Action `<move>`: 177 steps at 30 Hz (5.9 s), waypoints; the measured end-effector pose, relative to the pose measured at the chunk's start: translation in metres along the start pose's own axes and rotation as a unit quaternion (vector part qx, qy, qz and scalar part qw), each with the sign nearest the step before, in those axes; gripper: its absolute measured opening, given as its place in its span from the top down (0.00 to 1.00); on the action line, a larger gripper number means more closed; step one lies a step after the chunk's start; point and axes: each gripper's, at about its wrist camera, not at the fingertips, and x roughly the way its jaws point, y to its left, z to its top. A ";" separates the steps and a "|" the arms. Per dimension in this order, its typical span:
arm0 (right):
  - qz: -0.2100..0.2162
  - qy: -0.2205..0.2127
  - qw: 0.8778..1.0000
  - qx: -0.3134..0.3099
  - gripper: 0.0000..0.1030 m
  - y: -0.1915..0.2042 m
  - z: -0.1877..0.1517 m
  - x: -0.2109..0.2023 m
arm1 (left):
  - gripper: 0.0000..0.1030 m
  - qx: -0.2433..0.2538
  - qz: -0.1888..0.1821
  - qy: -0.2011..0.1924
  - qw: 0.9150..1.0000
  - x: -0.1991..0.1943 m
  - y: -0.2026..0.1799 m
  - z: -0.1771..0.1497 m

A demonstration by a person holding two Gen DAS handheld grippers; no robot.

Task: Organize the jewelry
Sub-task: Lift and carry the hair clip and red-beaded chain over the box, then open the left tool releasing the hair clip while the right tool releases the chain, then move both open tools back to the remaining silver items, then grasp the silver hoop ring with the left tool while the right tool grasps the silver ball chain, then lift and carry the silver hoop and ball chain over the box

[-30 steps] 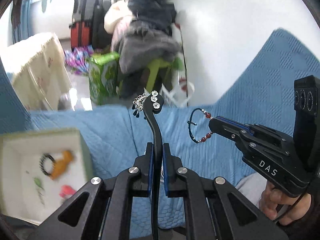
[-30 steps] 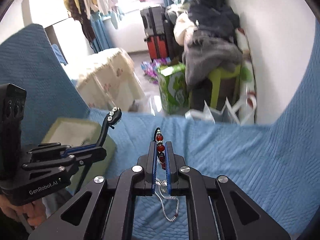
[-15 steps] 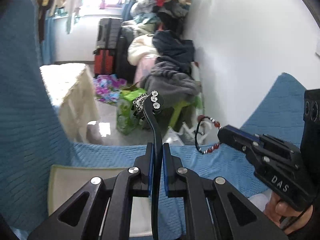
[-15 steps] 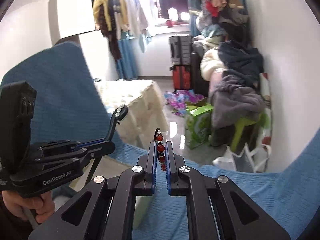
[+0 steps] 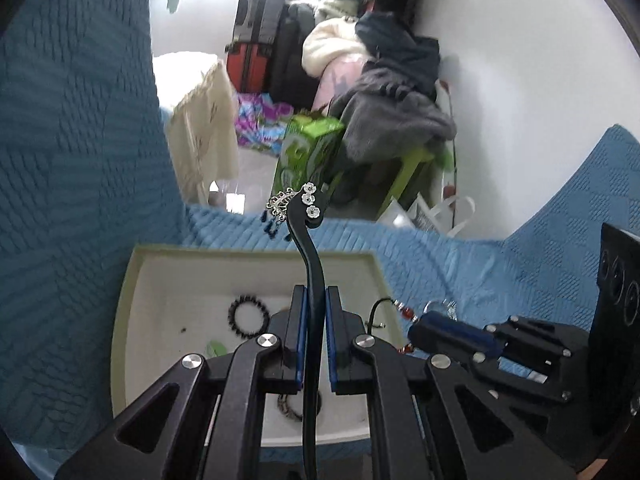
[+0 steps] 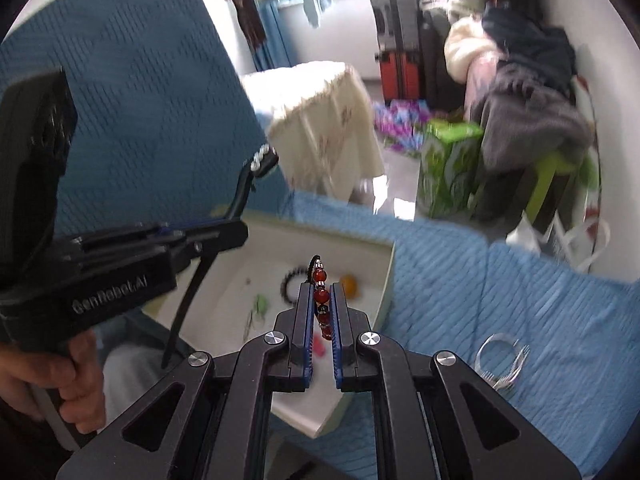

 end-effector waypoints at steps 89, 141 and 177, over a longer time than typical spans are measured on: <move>-0.101 0.043 0.993 -0.037 0.93 -0.169 -0.118 0.042 | 0.76 0.000 -0.088 0.141 0.986 0.210 -0.158 -0.059; -0.050 -0.059 0.992 0.098 0.96 -0.187 -0.086 -0.040 | 0.97 0.089 -0.030 0.075 0.993 0.163 -0.183 -0.037; -0.014 -0.208 0.977 -0.038 0.96 0.003 0.102 -0.190 | 0.96 0.001 0.000 -0.111 0.994 -0.114 -0.066 0.074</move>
